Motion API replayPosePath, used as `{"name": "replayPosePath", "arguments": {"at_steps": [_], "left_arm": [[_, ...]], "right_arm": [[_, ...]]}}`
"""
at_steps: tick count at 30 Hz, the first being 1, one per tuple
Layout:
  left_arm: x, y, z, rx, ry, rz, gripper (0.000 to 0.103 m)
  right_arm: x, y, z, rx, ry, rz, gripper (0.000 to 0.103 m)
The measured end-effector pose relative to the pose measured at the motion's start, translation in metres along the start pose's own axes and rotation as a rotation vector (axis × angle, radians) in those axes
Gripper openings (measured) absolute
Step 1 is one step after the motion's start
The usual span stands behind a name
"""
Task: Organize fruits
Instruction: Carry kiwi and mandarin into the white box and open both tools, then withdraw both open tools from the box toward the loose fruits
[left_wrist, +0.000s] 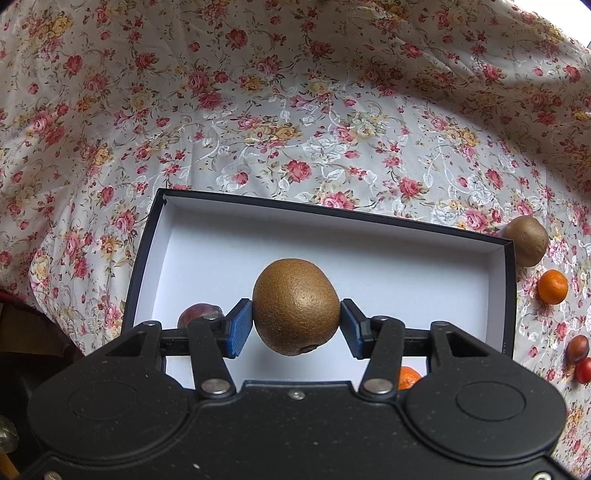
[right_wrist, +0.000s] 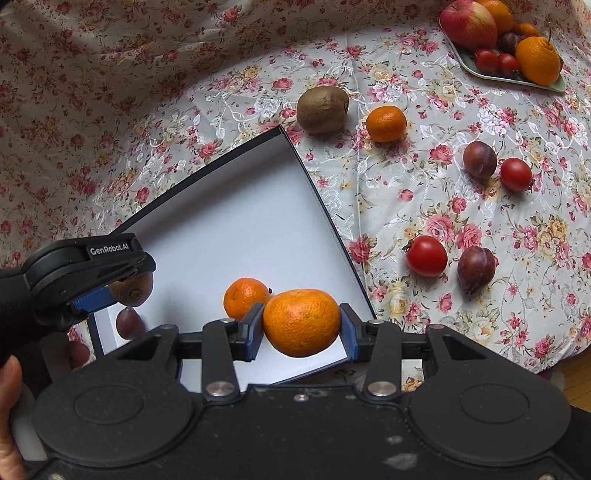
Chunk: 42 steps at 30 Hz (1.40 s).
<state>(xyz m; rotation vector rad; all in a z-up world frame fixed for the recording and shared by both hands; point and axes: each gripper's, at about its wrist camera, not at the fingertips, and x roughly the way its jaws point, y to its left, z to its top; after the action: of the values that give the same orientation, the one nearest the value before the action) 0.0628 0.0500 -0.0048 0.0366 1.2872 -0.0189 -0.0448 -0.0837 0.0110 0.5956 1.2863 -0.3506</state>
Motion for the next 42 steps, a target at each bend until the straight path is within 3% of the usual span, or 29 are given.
{"name": "replayPosePath", "arguments": {"at_steps": [9,15,42], "left_arm": [[0.001,0.006,0.000,-0.014,0.008,-0.005,0.057],[-0.010,0.003,0.002,0.010,-0.060,0.045,0.056],[-0.011,-0.004,-0.002,-0.005,-0.011,-0.011,0.056]], "right_arm": [[0.007,0.009,-0.002,-0.032,0.003,-0.018,0.046],[0.001,0.013,-0.002,-0.063,-0.031,-0.009,0.045],[0.013,0.006,0.000,-0.025,0.023,-0.056,0.045]]}}
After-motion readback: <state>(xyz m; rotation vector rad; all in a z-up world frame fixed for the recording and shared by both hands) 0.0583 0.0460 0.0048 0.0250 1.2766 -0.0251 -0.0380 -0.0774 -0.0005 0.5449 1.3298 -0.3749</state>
